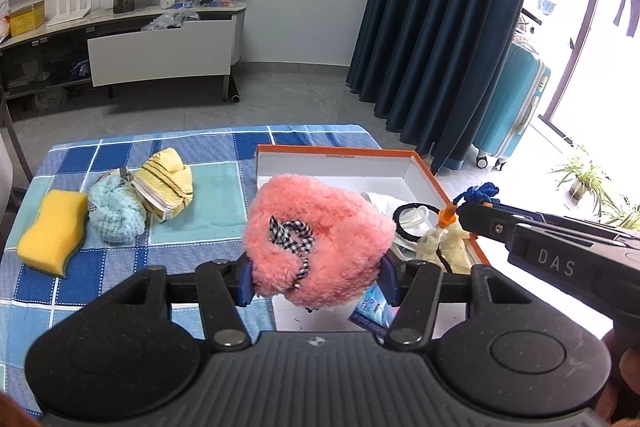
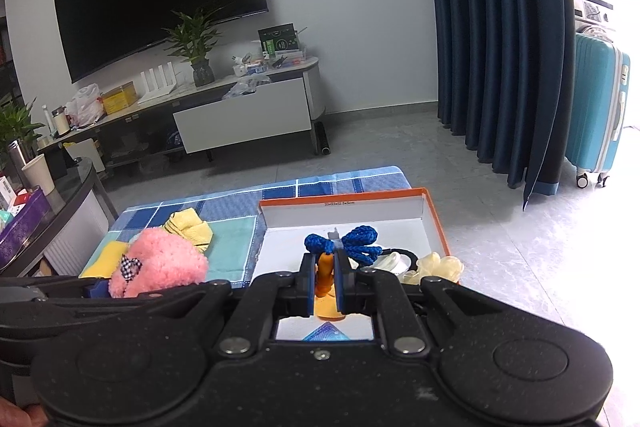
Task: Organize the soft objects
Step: 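Carry the pink pouch with the left tool while the right tool carries the toy over the box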
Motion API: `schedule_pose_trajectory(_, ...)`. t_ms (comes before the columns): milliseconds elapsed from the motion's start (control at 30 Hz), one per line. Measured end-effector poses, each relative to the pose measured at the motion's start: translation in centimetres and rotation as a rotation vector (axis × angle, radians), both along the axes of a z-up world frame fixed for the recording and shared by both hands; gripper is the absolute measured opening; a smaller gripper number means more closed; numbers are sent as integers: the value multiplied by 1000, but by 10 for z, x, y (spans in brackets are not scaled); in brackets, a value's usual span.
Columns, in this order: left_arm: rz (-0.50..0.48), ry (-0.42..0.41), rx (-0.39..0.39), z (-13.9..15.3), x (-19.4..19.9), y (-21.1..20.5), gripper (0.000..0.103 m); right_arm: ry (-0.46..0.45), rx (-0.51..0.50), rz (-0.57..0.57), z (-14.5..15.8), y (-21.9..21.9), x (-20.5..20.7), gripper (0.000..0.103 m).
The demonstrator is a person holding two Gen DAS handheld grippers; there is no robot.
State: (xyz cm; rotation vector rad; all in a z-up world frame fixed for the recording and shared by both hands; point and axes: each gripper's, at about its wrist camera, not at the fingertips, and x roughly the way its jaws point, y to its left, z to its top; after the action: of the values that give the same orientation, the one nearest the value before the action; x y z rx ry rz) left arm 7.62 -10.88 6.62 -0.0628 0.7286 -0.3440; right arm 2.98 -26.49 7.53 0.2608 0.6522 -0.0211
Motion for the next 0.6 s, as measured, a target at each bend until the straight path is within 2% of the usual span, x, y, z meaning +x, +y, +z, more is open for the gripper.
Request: schedule_pose_trajectory(600,-29,11,8,-2,12,-18,58,-3,2,-30,-1,-21,7,12)
